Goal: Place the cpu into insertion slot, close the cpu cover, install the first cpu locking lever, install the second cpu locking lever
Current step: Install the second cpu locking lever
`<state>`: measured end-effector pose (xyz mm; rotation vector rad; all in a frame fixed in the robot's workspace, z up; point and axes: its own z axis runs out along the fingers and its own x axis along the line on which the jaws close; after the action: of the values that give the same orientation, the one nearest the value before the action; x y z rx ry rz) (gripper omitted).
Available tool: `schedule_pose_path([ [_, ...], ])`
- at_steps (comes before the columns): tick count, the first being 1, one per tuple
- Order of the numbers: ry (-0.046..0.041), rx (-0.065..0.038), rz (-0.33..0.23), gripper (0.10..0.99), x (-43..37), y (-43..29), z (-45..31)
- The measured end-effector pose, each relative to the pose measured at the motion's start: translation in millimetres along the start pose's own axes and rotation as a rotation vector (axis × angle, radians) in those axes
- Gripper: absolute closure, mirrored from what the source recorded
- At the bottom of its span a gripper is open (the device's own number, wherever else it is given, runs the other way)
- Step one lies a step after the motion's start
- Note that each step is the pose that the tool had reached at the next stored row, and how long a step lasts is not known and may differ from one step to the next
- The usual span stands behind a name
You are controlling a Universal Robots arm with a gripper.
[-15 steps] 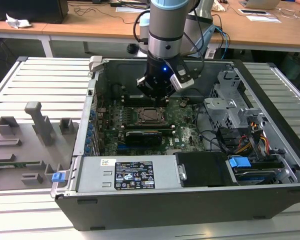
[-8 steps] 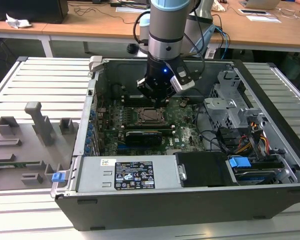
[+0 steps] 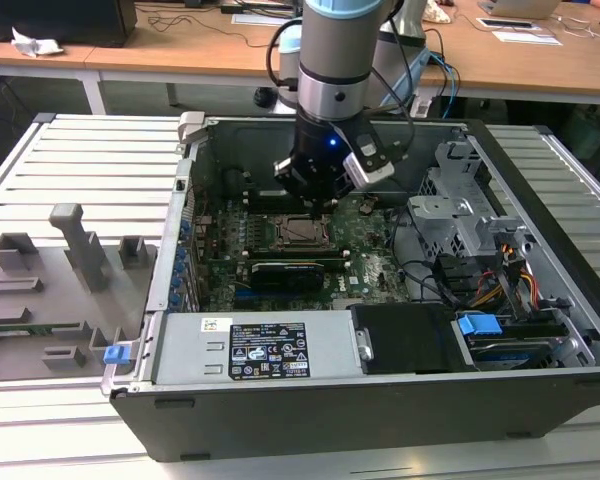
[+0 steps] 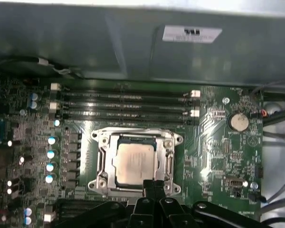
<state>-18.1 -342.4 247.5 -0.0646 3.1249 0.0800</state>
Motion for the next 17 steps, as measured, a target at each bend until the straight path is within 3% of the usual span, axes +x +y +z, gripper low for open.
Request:
schedule_pose_path([
  [8, -0.0006, -0.020, 0.000, 0.980, 0.8, -20.0, 0.3],
  [11, -0.0008, -0.025, 0.000, 0.980, 1.1, -24.5, 0.4],
  [17, -0.0019, -0.050, 0.001, 0.980, 3.3, -30.1, 0.5],
])
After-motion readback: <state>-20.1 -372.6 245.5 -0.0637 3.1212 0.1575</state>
